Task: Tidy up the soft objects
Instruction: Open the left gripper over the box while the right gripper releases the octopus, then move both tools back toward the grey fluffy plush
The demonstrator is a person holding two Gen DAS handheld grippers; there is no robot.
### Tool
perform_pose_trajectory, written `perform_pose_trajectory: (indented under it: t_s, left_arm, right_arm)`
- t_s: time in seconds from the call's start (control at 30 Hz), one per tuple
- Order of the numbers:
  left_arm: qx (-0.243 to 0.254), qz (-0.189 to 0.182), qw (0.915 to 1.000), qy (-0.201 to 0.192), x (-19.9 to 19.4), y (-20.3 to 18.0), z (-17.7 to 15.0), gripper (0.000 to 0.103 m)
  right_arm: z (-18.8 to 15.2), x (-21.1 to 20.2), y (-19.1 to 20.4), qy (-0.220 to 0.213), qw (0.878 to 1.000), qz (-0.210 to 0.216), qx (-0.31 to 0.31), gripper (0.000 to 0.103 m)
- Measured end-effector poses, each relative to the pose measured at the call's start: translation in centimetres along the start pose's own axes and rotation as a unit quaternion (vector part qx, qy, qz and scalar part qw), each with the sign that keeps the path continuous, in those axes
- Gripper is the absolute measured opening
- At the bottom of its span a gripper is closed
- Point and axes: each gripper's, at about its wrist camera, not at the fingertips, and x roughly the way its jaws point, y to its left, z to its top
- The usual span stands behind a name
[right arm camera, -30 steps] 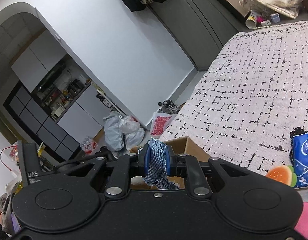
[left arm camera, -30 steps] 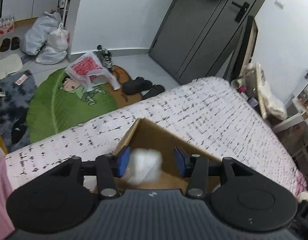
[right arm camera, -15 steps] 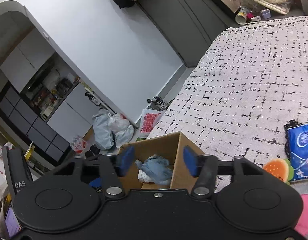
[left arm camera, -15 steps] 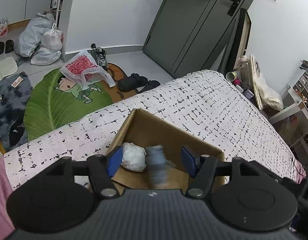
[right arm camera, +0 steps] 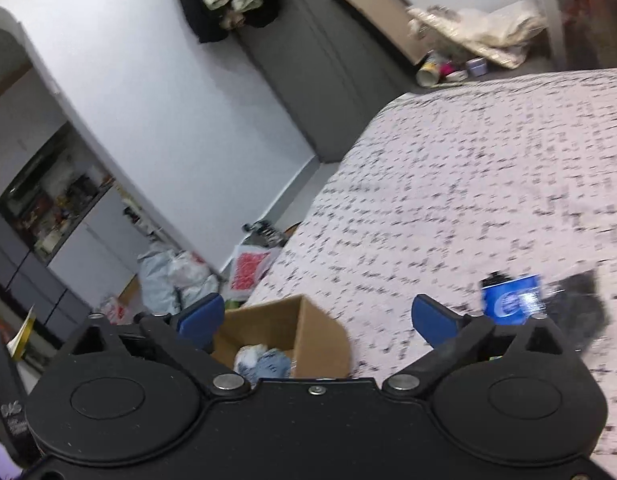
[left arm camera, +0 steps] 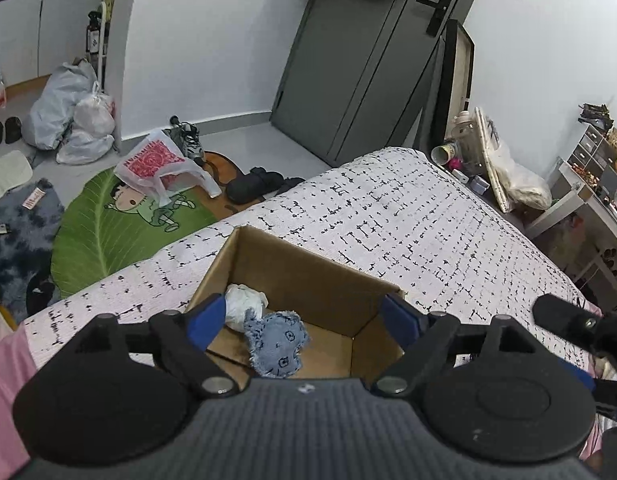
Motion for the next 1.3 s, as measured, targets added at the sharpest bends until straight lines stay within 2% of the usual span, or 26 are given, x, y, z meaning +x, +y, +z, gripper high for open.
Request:
perform_pose_trajectory:
  t_s: [0.2,0.3,0.53,0.8,1.3]
  left_arm:
    - [0.004,0.000,0.9996,-0.029,-2.5,-1.4,0.2,0.085]
    - [0.020,0.006,0.9992,-0.035,-3.4,-2.3,0.2,0.085]
    - [0.025,-0.002,0.9997,-0.001,-5.2,-4.1,0.4,0.085]
    - [0.051,-0.012,0.9986,0.000,-7.7,-6.7,-0.3,0.085]
    - [0.080,-0.024,0.9963,0.020,-9.9,-11.1,-3.2,0.085]
  right_arm:
    - [0.4,-2.2,-1.2,-0.014,1.000,-0.004,-0.009,0.102]
    - [0.7,-3.1,-1.6,-0.013,1.000,-0.022,-0.013,0.103]
    - [1.8,-5.5,-3.1,0.009,1.000,-0.024,0.010,0.103]
    - [2.5,-8.7,-5.1,0.029,0.999,-0.028,0.021,0.103]
    - [1.2,-12.2,-8.8,0.055,0.996,-0.021,0.073,0.103]
